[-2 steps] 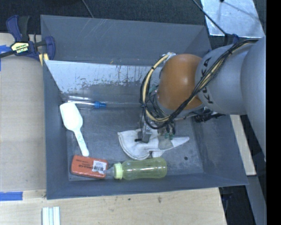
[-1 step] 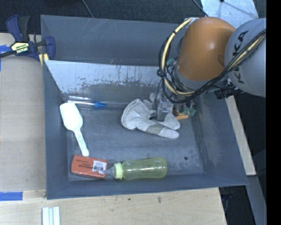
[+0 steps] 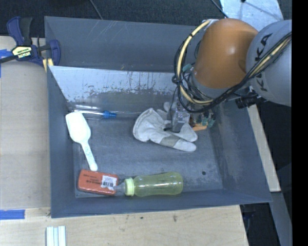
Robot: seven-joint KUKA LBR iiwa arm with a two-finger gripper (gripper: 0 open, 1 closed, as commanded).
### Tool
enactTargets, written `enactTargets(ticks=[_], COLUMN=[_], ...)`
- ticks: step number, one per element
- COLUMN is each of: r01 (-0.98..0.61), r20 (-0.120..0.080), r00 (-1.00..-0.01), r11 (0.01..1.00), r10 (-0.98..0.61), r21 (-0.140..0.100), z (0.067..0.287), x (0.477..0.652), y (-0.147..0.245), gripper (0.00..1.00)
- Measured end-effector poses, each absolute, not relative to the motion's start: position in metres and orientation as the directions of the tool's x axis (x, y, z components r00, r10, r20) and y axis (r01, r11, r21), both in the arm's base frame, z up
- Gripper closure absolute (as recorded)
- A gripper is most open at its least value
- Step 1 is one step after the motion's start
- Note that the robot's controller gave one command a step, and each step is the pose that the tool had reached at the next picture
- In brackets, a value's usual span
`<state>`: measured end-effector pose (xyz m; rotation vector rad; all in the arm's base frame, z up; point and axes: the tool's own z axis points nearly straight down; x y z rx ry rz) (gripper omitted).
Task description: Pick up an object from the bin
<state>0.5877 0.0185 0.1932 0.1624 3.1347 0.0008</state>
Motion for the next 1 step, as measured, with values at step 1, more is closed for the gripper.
enactTargets(ticks=[1], r01=[0.11], r20=[-0.003], r00=[-0.994], r11=[0.994], r10=[0.11], r21=[0.0], z=[0.2961], x=[0.5927], y=[0.0109], gripper=[1.0])
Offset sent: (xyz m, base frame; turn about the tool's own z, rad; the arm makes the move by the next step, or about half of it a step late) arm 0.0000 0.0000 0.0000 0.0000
